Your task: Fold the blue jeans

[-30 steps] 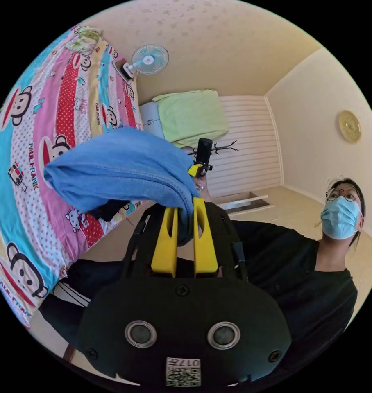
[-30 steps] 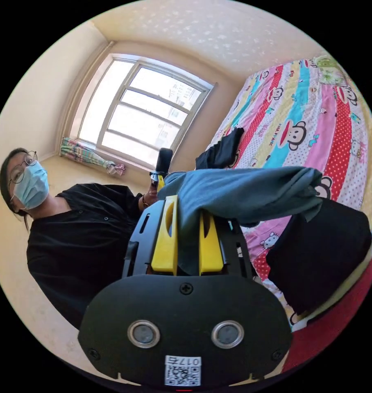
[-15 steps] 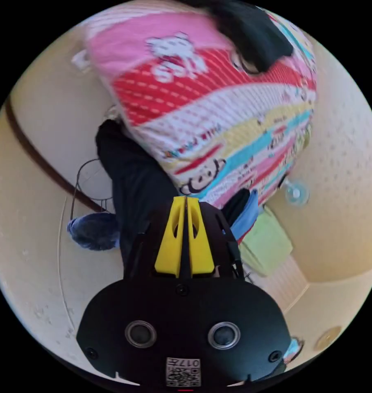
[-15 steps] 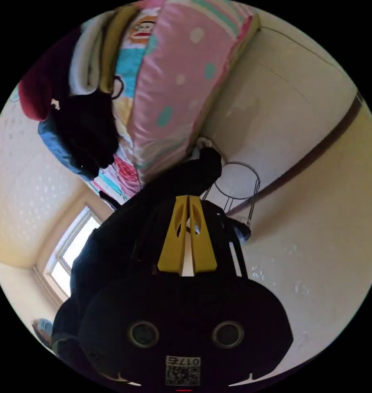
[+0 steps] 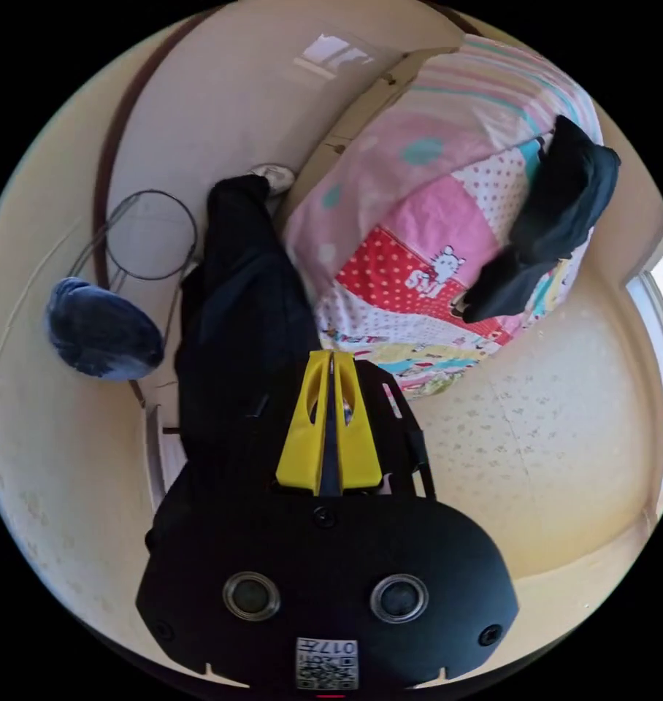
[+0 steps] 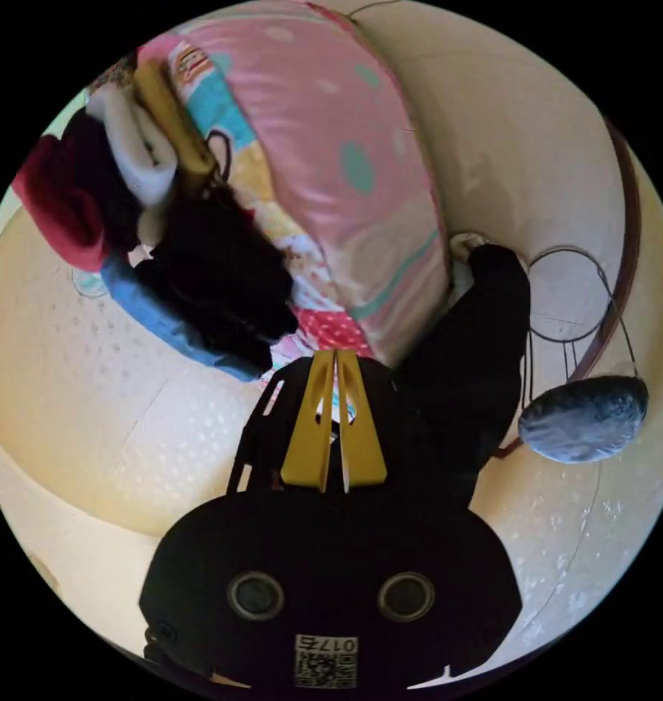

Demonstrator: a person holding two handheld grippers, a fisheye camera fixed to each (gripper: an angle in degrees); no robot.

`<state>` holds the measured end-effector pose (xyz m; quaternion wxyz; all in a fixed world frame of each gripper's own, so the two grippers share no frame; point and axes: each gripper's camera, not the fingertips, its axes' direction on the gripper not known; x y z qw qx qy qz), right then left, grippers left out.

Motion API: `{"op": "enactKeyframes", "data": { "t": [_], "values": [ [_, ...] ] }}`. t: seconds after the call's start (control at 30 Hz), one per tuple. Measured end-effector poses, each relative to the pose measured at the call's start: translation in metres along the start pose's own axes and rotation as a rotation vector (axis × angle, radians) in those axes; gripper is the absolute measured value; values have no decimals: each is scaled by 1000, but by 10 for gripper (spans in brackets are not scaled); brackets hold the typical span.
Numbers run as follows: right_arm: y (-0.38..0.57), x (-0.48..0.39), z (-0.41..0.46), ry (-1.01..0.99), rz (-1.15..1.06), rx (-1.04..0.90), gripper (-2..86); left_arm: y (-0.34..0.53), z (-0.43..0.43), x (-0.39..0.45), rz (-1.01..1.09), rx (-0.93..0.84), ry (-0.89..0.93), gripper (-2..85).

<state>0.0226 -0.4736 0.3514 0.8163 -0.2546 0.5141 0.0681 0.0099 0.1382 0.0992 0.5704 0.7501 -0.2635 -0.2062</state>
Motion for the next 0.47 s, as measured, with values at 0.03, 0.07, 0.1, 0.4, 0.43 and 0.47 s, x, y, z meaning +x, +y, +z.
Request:
{"op": "enactKeyframes", "data": {
  "t": [0.03, 0.07, 0.1, 0.4, 0.43, 0.47],
  "values": [
    [7, -20, 21, 39, -51, -38, 3, 0, 16, 18, 44, -47, 41, -9],
    [27, -61, 61, 142, -180, -102, 3, 0, 23, 28, 67, -68, 43, -9],
    [53, -95, 96, 252, -317, -135, 3, 1, 33, 49, 123, -104, 15, -9],
    [257, -187, 254, 704, -1080, -64, 3, 28, 36, 186, 681, -1, -451, 56],
    [269, -186, 259, 727, -1110, -39, 4, 31, 38, 206, 762, 7, -488, 62],
    [293, -182, 268, 768, -1162, 9, 4, 32, 39, 215, 797, 14, -506, 65]
  ]
}}
